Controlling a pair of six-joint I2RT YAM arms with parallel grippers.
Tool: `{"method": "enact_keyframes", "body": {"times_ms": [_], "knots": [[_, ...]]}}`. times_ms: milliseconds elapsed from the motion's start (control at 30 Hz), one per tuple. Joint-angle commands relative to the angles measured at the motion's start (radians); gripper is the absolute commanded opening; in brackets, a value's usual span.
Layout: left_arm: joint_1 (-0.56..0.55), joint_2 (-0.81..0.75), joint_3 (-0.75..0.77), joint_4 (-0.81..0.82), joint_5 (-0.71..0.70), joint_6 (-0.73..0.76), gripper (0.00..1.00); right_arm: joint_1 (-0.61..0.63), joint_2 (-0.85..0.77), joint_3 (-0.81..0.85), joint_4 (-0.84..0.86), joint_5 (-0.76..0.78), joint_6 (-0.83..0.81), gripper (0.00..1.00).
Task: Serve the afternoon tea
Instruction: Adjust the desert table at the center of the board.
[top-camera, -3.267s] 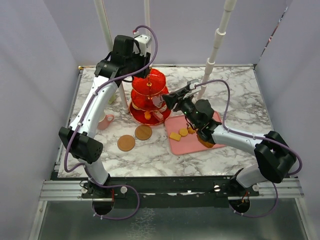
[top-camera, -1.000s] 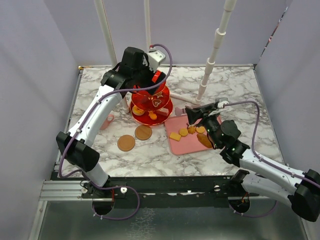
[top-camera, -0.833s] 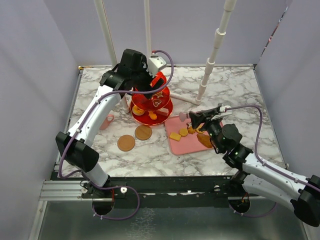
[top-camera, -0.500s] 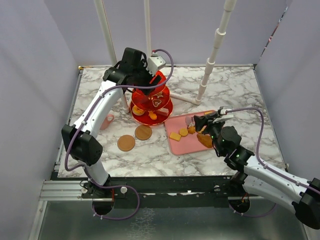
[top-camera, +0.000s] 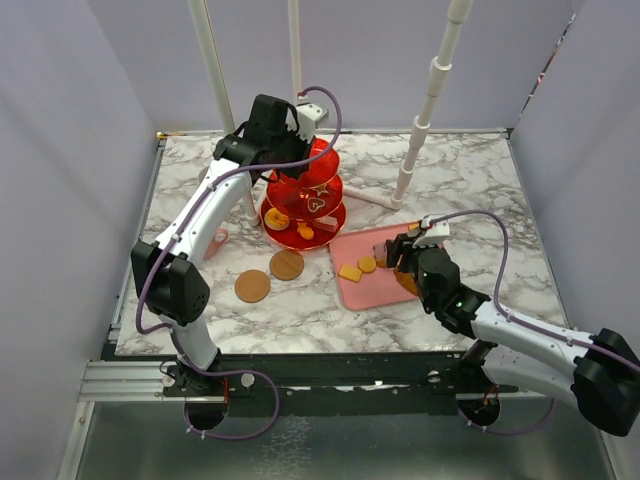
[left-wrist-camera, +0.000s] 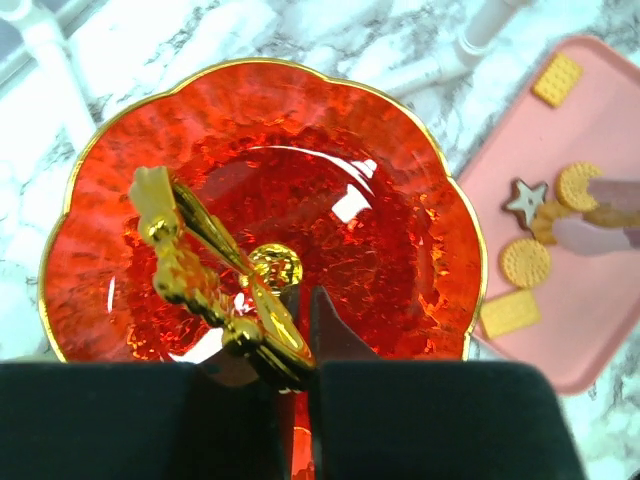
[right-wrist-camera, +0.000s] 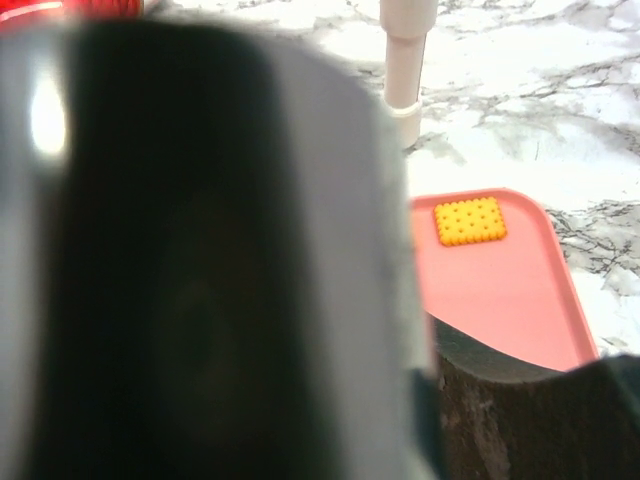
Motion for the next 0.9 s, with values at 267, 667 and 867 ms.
{"method": "enact_keyframes", "body": {"times_ms": [267,667,867], "knots": [[-0.059,-0.144,-0.156,0.197,-0.407,-0.405,0.0,-0.033,0.175,0.056,0.141,-0.012,-0.042,0.61],[-0.143,-0.133,-0.196,0.214,-0.547,-0.612,0.11,-0.049,0.205,0.047,0.138,-0.071,0.003,0.62],[-0.142,-0.173,-0.195,0.199,-0.457,-0.512,0.65,-0.053,0.224,0.053,0.135,-0.082,0.014,0.62]]}}
